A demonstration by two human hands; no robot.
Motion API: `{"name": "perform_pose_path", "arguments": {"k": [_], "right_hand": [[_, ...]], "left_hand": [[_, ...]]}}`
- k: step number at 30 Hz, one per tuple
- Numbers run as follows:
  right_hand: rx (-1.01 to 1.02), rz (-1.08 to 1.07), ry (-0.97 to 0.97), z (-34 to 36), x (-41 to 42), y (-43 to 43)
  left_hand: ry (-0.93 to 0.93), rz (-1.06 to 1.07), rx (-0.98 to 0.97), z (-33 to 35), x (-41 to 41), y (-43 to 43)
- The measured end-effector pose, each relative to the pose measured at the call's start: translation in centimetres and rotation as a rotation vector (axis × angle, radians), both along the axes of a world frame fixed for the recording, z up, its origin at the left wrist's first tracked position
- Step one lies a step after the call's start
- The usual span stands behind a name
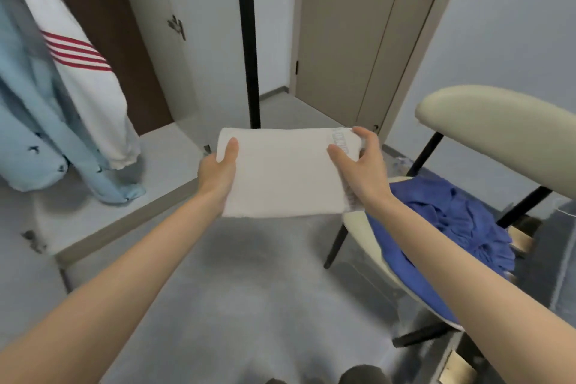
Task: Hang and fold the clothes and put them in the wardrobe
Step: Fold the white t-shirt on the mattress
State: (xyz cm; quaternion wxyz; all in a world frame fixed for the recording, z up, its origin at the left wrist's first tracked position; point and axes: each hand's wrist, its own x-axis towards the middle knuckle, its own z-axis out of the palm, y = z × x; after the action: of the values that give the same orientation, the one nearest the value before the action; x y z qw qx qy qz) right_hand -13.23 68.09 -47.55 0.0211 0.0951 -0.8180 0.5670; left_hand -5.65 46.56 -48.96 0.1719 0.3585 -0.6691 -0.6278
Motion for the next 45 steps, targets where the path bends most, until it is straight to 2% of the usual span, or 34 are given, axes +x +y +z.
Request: {"name": "perform_pose_path", "arguments": {"k": [8,13,18,26,32,45], "right_hand": [[-0.159,0.138,-0.063,16.7,1.6,-10.7],[-0.210,0.218,-0.019,27.1,2.4,-16.5],[-0.253,0.312,0.066,34.9,2.0,-22.0],[-0.359,0.461,0.203,43.6,-2.3,-31.1],[-0.382,0.531,0.260,49.1,-7.6,-38.4],[-0.455,0.565,0.160,57.7,-17.2,-56.9]], "left_hand": [[0.018,0.091,-0.078,17.8,3.0,-10.9],[0.075,0.154,-0.084,29.0,5.2,-16.2],[0.168,0.200,-0.126,37.0,6.1,-20.9],[0.261,0.278,-0.273,46.5,3.7,-29.0],[0.315,0.333,-0.304,52.4,-0.1,-35.2],[0.247,0.411,-0.411,62.1,-8.5,-52.5]]}}
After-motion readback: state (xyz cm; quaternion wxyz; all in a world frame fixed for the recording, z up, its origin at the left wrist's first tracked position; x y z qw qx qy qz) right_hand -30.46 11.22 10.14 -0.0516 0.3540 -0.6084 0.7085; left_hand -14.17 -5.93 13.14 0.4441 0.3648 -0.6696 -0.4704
